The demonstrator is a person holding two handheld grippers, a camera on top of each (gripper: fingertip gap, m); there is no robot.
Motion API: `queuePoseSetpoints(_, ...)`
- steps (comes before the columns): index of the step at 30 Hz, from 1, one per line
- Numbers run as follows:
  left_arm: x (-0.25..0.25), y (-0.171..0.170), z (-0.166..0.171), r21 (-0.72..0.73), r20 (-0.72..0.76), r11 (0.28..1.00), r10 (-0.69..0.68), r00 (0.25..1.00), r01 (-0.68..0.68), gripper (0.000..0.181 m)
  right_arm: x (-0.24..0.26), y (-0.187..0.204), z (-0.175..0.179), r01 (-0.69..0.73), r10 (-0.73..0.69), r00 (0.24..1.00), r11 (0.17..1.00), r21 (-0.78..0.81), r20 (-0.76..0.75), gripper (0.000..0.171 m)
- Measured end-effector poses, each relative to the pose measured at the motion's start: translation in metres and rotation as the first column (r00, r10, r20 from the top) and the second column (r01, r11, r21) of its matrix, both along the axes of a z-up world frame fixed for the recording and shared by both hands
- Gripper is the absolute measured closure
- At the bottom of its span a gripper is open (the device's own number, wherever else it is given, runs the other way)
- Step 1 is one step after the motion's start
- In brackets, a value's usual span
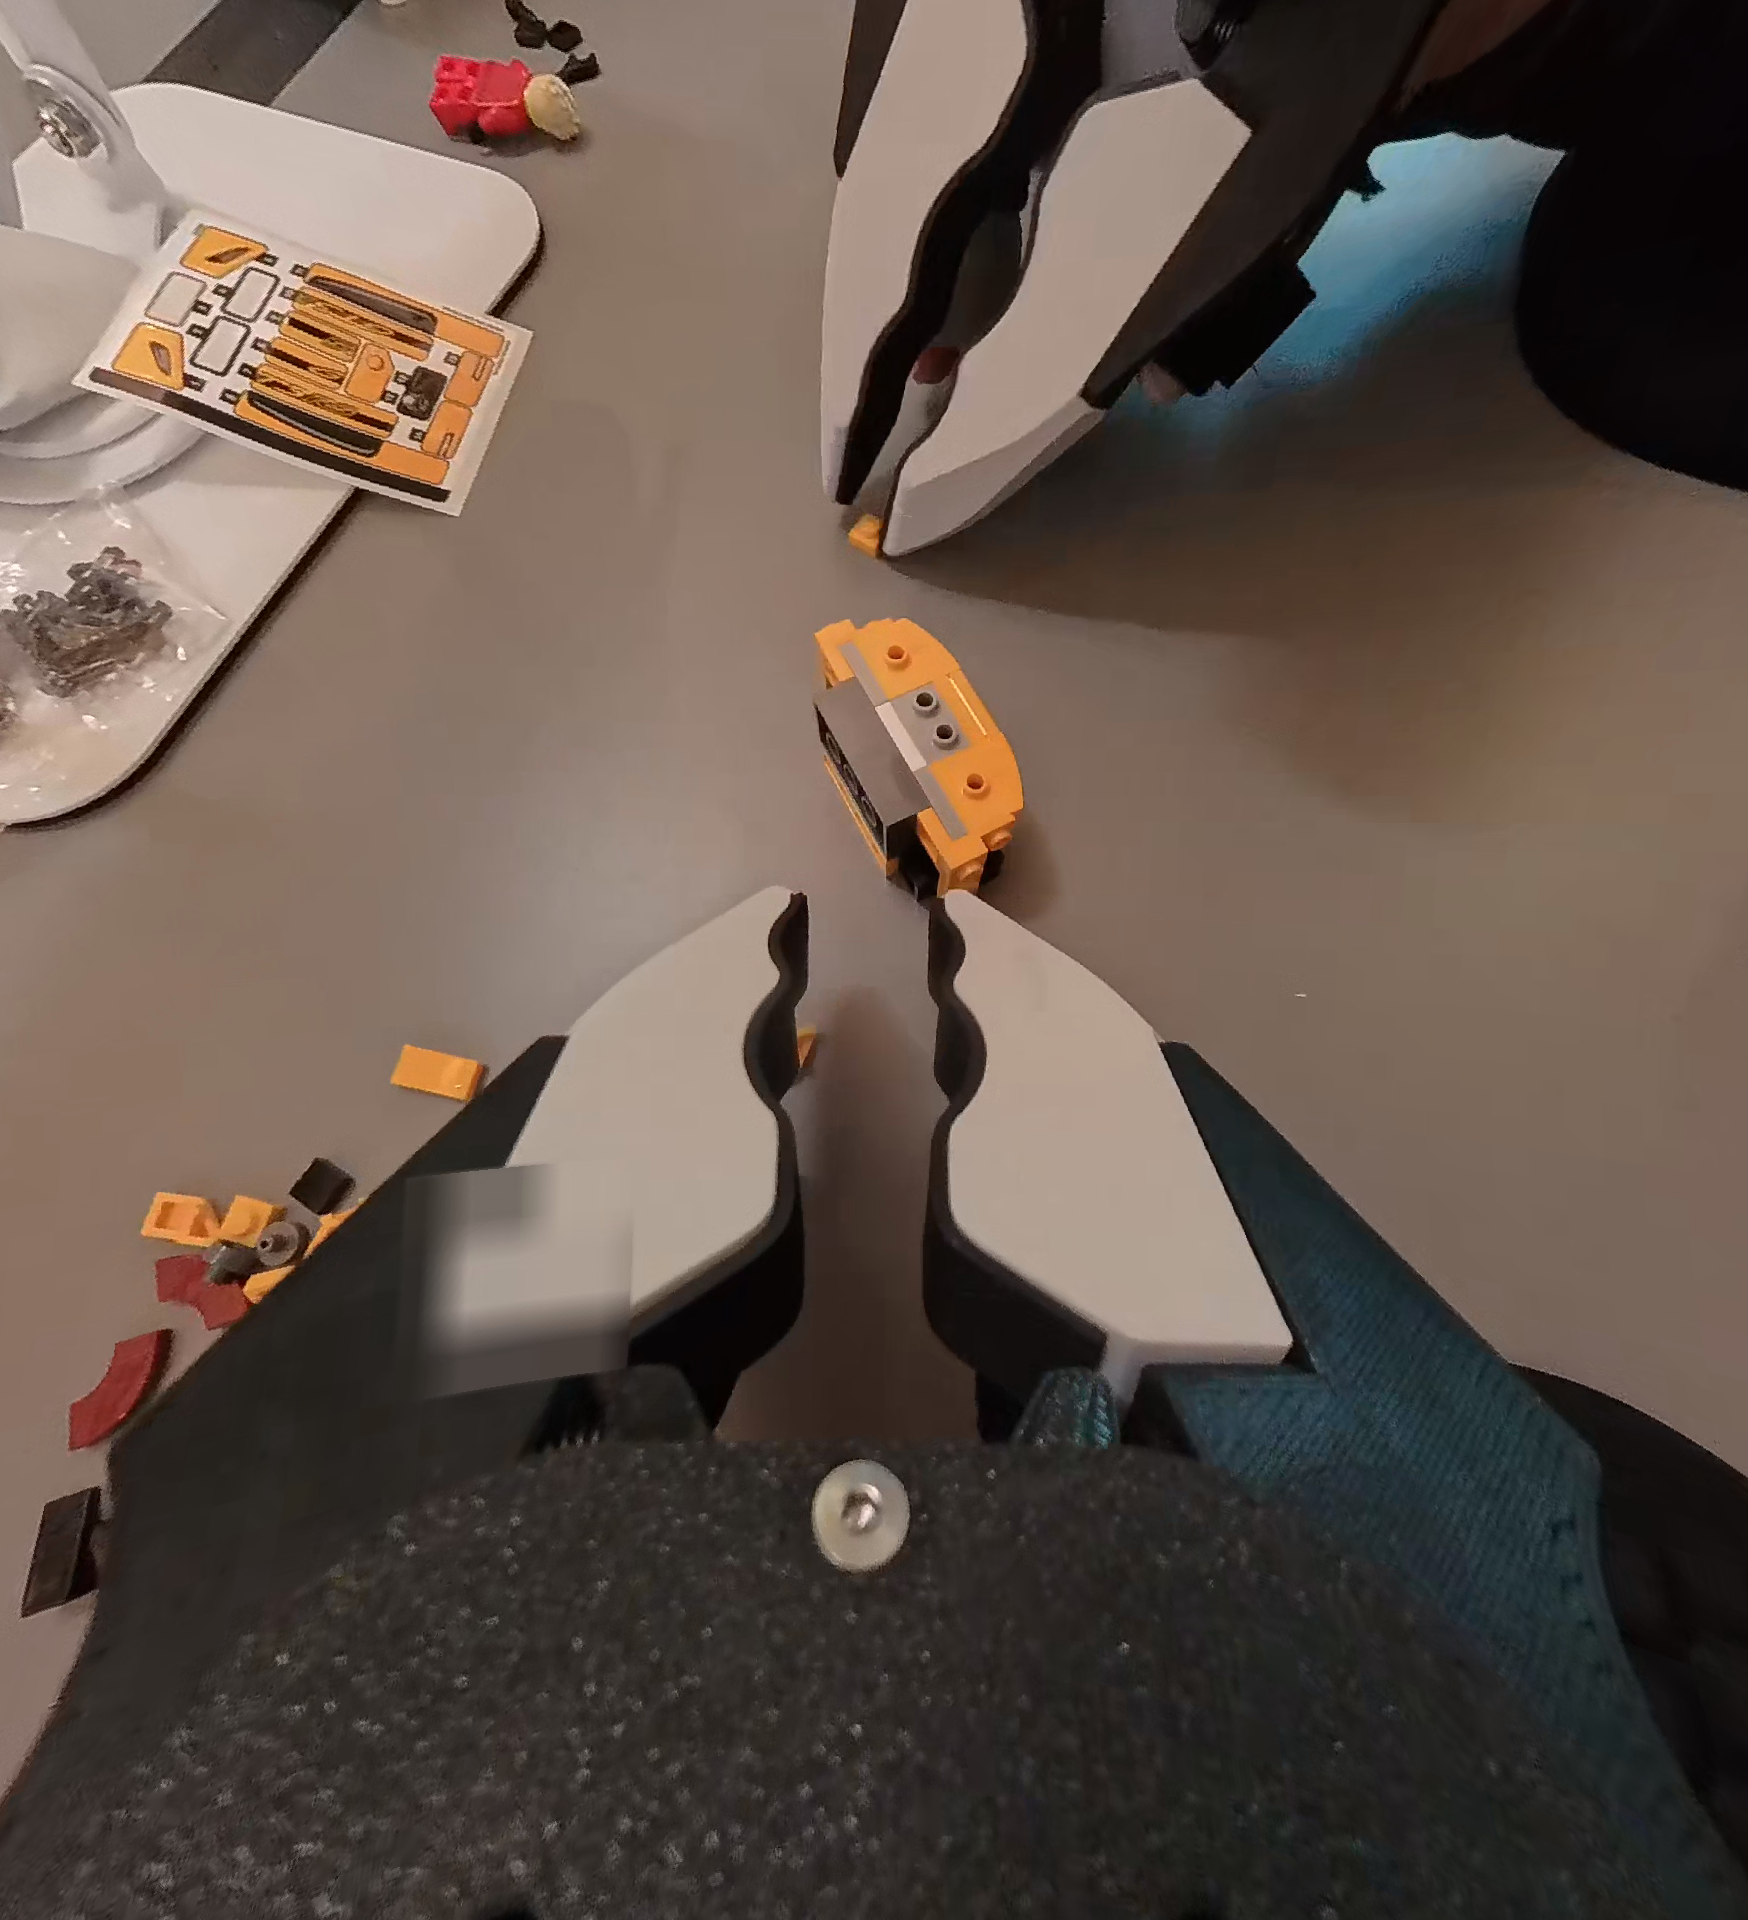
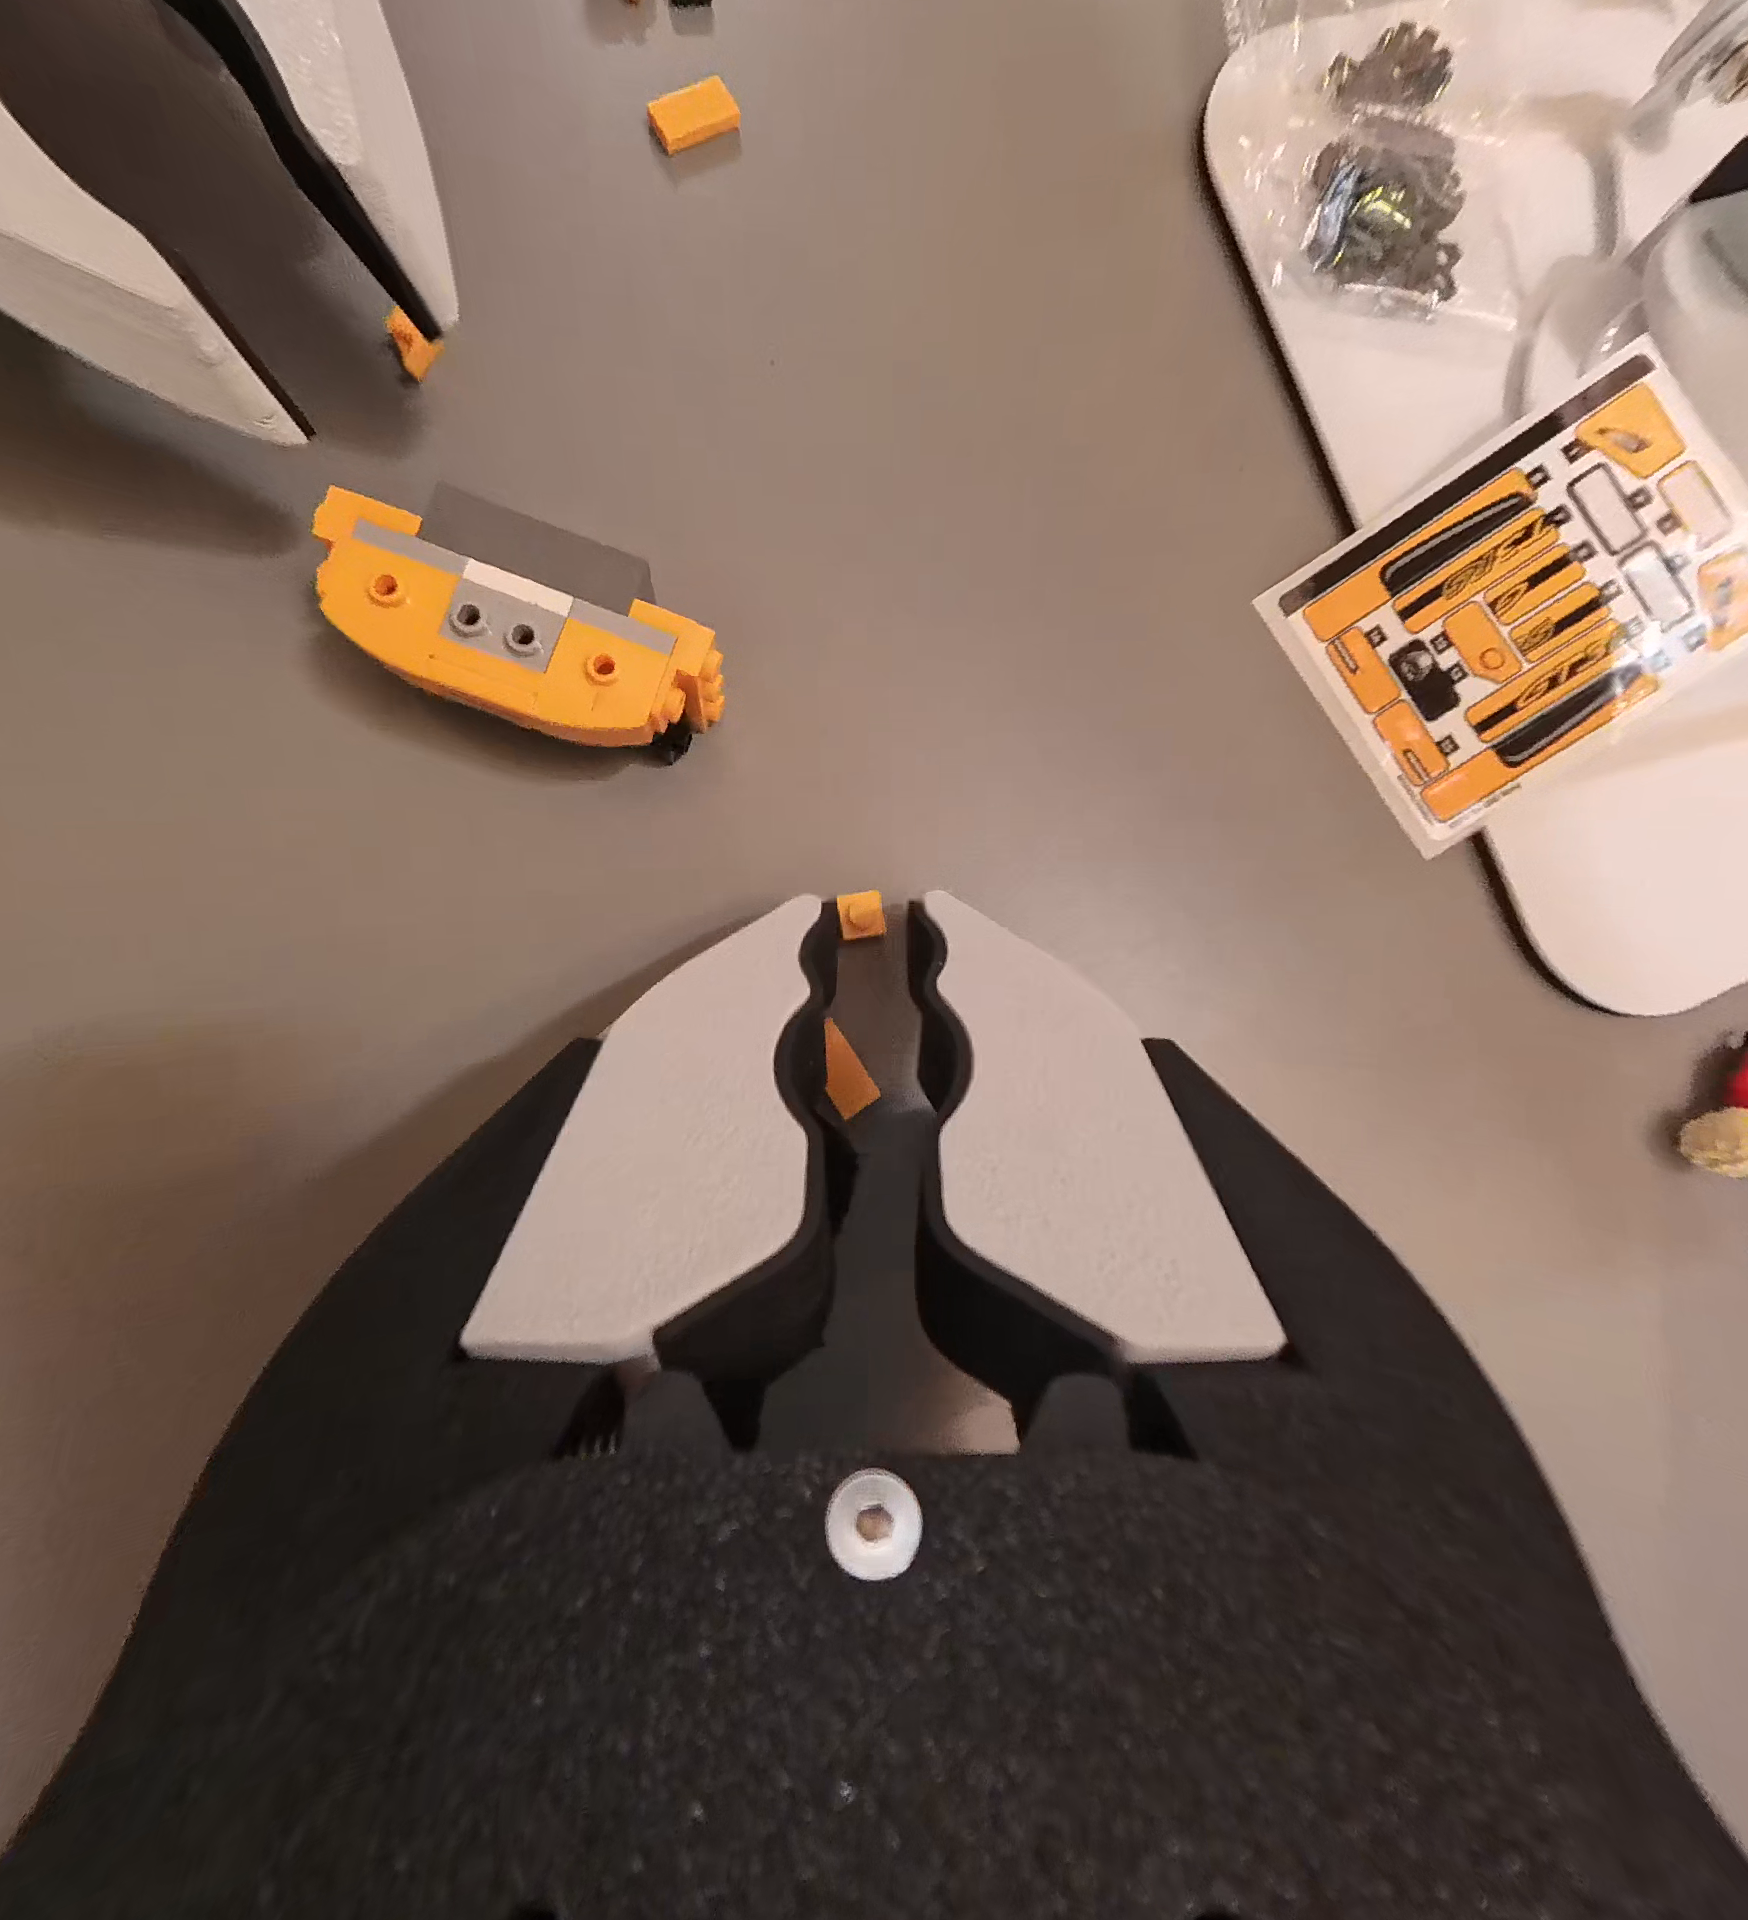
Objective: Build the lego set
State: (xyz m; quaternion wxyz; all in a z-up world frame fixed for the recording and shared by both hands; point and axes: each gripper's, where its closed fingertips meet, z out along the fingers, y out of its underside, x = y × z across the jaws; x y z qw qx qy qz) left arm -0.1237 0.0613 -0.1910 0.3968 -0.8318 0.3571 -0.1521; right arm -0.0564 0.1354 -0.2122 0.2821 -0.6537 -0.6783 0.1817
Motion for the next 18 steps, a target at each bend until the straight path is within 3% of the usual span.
queuePoseSetpoints(9, -0.002, 0.001, 0.000, 0.005, -0.001, 1.000, 0.004, 1.000, -0.004, 0.160, -0.002, -0.013, 0.004, -0.052, 0.052, 0.999, 0.999, 0.006, -0.009, 0.165)
queuePoseSetpoints(14, -0.010, 0.004, 0.003, 0.018, -0.007, 0.999, 0.032, 0.999, -0.032, 0.160, -0.019, -0.072, 0.024, -0.248, 0.246, 0.963, 0.969, -0.005, -0.106, 0.165)
queuePoseSetpoints(18, -0.017, 0.005, 0.003, 0.016, -0.005, 0.998, 0.056, 0.998, -0.055, 0.161, -0.040, -0.109, 0.017, -0.327, 0.324, 0.941, 0.945, -0.009, -0.098, 0.165)
